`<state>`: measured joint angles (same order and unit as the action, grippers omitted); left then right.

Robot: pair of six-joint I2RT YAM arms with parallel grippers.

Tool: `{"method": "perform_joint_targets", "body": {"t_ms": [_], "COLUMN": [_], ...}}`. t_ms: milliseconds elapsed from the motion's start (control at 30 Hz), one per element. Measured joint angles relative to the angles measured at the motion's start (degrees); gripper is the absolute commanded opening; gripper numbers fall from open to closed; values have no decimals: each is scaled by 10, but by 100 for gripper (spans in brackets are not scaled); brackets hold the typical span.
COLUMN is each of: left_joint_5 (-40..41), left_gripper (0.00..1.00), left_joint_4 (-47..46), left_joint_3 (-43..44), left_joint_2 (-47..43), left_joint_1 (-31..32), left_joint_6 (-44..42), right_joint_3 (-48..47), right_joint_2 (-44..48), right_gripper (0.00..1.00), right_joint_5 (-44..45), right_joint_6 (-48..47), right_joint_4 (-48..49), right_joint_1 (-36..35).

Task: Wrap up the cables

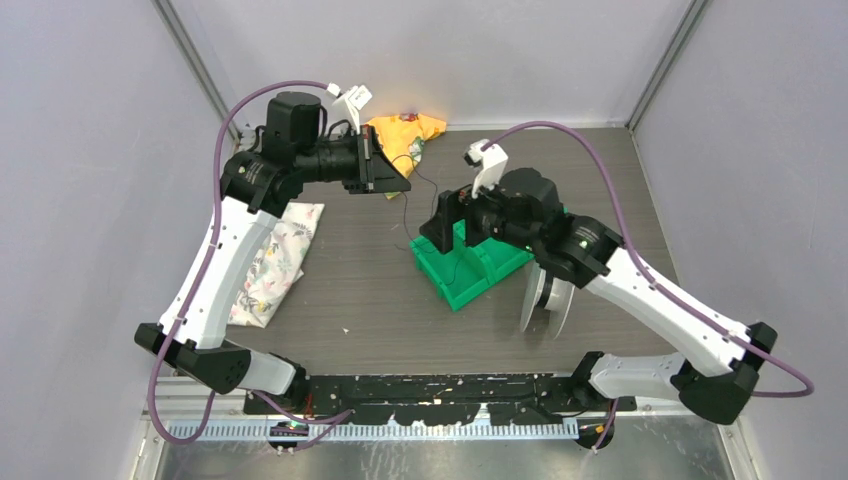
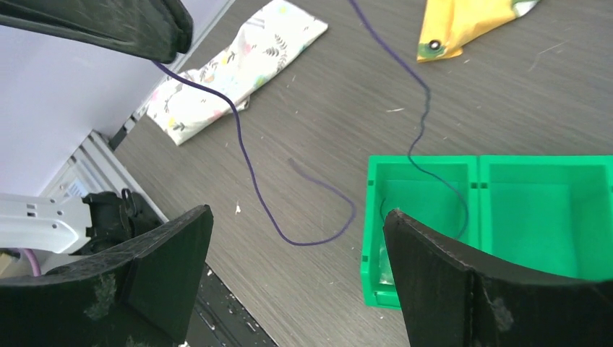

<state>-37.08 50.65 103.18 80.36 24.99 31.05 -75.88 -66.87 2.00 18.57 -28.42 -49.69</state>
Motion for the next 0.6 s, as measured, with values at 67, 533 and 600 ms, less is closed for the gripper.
{"method": "perform_joint_targets", "body": {"t_ms": [67,533,600], "left_joint_5": [0,-1,0], "left_gripper": [1,1,1], "left_joint_4": [0,-8,-9], "left_joint_3": [0,-1,-1], "left_joint_2": [-1,-10,-10], "left_joint_1": [0,0,0], "left_joint_6": [0,7,7], "right_joint_3": [0,2,2], "right_joint_2": [-22,-90,-98], "right_gripper": [93,57,42], "right_joint_5": [-17,-98,-98], "right_joint_6": [1,13,13], "right_joint_4": [5,57,57], "right_joint_1": [0,-10,-12]}}
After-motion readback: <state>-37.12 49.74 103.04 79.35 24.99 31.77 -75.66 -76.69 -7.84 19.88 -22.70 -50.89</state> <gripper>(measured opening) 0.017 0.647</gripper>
